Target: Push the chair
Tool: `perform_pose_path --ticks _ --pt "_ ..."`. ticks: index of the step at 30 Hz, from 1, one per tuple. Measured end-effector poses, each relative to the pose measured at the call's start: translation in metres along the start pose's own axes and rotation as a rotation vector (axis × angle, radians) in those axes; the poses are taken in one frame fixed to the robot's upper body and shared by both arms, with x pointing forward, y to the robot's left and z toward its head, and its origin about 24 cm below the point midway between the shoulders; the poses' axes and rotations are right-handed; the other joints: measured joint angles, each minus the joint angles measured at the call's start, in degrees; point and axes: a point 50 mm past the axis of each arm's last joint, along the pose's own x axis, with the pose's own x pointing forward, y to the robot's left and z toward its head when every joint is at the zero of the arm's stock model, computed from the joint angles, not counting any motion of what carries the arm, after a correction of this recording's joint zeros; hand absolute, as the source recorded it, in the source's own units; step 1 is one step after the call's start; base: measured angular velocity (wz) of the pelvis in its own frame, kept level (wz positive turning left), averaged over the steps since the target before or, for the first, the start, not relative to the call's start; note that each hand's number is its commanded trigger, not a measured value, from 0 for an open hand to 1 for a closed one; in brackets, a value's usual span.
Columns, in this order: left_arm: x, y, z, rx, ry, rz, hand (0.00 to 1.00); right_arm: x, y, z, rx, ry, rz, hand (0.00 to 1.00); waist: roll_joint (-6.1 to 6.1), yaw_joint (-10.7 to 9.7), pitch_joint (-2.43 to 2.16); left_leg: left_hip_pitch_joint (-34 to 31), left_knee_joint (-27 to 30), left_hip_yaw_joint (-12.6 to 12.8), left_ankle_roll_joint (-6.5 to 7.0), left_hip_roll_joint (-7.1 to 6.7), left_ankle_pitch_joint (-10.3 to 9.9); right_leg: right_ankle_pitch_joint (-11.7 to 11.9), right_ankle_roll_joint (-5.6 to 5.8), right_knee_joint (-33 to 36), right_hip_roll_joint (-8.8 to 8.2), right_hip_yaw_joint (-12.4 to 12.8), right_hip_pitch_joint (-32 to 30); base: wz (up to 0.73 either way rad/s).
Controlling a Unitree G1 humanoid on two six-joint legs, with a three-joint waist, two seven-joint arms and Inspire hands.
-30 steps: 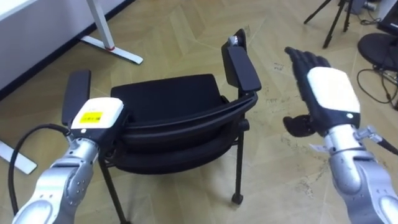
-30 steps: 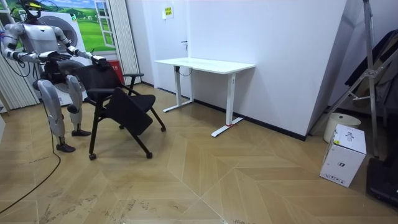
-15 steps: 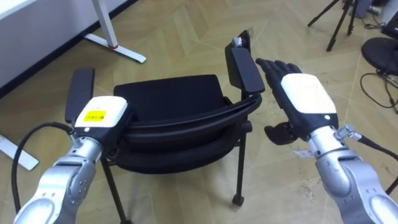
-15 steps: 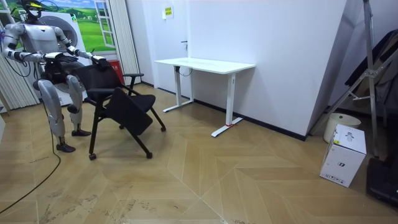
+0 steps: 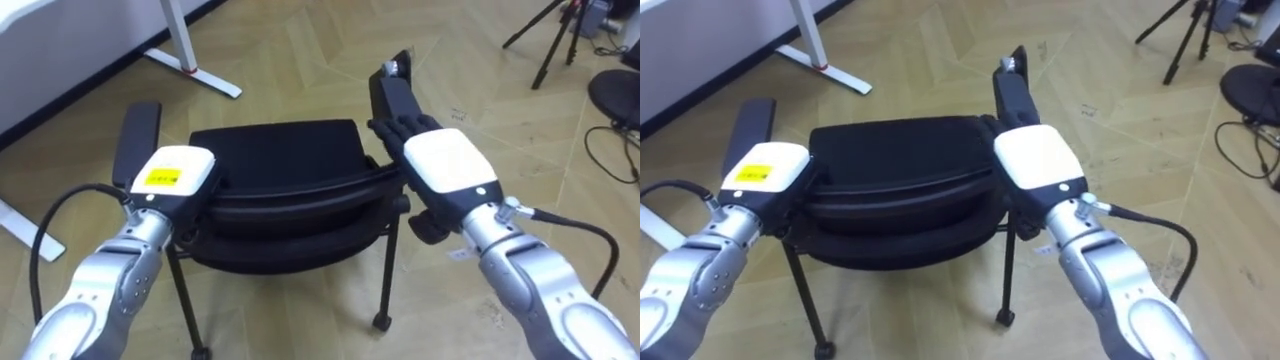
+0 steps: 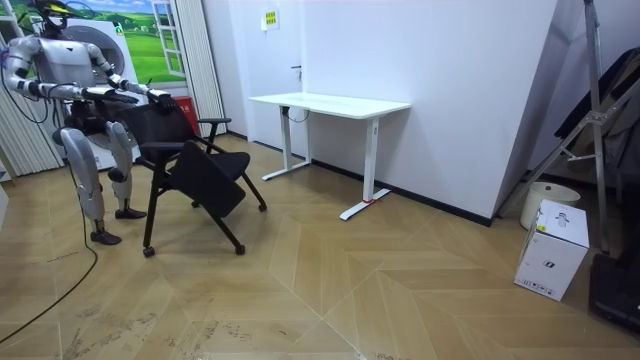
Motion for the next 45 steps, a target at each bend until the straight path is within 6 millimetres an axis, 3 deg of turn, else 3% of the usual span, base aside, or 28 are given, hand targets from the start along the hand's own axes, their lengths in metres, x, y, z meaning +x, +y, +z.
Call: perform_pose_path --ticks 8,26,36,37,38,39,41,45 --pt "0.002 0.002 0.008 0.013 -0.041 0.005 1.00 0.003 0.003 0.005 -0.018 -0.025 0.026 0.00 0.03 1.50 -0.05 -0.35 0.11 -0.87 0.00 0.03 0.00 0.00 0.00 0.02 -0.09 -0.73 -0.04 0.03" --pt "0.005 0.001 0.013 0.015 -0.059 -0.006 1.00 0.010 0.021 -0.012 -0.023 0.039 0.146 0.00 0.10 1.24 -0.12 -0.11 0.12 -2.95 0.00 0.18 0.01 -0.01 0.02 -0.08 -0.19 -2.45 1.02 0.05" --pt "0.006 0.000 0.017 0.020 -0.073 -0.006 1.00 0.010 0.028 -0.019 -0.019 0.063 0.132 0.00 0.10 1.13 -0.13 0.01 0.12 -4.41 0.00 0.21 0.01 -0.01 0.02 -0.86 -0.22 -3.29 2.03 0.06" --pt "0.006 0.000 0.017 0.020 -0.074 -0.007 1.00 0.010 0.029 -0.019 -0.019 0.063 0.131 0.07 0.10 1.05 -0.13 0.04 0.12 -4.53 0.00 0.21 0.01 -0.01 0.02 -0.91 -0.22 -3.37 2.14 0.08" --pt "0.006 -0.001 0.017 0.020 -0.075 -0.007 1.00 0.009 0.031 -0.020 -0.019 0.062 0.125 0.07 0.10 0.99 -0.13 0.11 0.13 -4.57 0.00 0.21 0.01 -0.01 0.02 -1.03 -0.22 -3.49 2.34 0.04" --pt "0.006 -0.001 0.017 0.020 -0.075 -0.004 1.00 0.009 0.032 -0.020 -0.019 0.061 0.117 0.51 0.10 0.99 -0.13 0.11 0.12 -4.60 0.00 0.20 0.01 -0.01 0.02 -1.05 -0.22 -3.51 2.36 0.00" --pt "0.006 -0.002 0.017 0.020 -0.075 -0.004 1.00 0.009 0.033 -0.021 -0.019 0.060 0.110 0.57 0.11 1.00 -0.14 0.10 0.12 -4.63 0.00 0.21 0.01 -0.01 0.02 -1.06 -0.22 -3.55 2.37 0.00" --pt "0.006 -0.003 0.017 0.018 -0.074 -0.007 1.00 0.009 0.035 -0.021 -0.032 0.059 0.103 0.81 0.35 1.02 -0.29 0.05 0.14 -4.67 0.00 0.20 0.01 -0.01 0.02 -1.36 -0.22 -3.62 2.53 0.00"
